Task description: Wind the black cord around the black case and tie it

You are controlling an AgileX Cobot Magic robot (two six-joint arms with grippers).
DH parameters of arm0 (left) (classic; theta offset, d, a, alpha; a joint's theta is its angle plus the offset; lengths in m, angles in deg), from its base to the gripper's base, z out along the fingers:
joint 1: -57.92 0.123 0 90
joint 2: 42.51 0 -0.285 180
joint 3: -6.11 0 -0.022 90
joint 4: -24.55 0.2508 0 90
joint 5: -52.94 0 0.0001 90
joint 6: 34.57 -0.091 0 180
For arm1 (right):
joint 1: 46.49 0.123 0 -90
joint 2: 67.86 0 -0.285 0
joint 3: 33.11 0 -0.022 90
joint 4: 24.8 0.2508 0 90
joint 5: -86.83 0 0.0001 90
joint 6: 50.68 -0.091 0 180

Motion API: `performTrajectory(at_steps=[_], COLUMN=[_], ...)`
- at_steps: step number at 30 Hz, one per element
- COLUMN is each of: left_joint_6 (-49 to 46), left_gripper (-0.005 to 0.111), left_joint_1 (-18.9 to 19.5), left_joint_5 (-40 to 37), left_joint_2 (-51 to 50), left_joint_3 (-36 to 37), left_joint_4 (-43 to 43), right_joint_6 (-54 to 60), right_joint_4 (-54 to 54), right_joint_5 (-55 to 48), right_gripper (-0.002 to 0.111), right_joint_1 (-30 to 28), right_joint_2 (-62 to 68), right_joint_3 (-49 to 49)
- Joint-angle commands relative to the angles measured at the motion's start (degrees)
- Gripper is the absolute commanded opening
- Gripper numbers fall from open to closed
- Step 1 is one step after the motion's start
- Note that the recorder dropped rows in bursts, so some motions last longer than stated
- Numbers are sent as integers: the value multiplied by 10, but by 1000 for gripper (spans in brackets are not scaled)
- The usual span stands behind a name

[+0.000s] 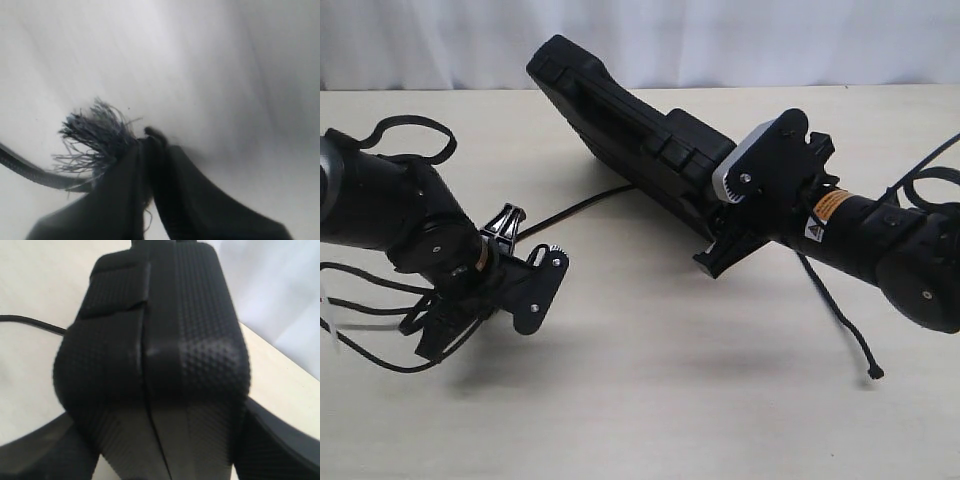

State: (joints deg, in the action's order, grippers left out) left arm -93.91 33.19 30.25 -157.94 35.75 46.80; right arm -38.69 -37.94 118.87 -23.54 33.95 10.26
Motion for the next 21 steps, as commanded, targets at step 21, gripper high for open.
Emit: performTrajectory(at_steps=[21], left_joint_6=[11], left_gripper=[17], left_joint_1=[-2], left_joint_5=[34], left_joint_2=[-18], left_joint_3=[9], left_joint_4=[-131], right_joint_6=[-13], right_joint_4=[18], right_joint_5=[-42], right_gripper=[4], right_joint_1=[-2], right_joint_2=[1], right_joint_3=[5])
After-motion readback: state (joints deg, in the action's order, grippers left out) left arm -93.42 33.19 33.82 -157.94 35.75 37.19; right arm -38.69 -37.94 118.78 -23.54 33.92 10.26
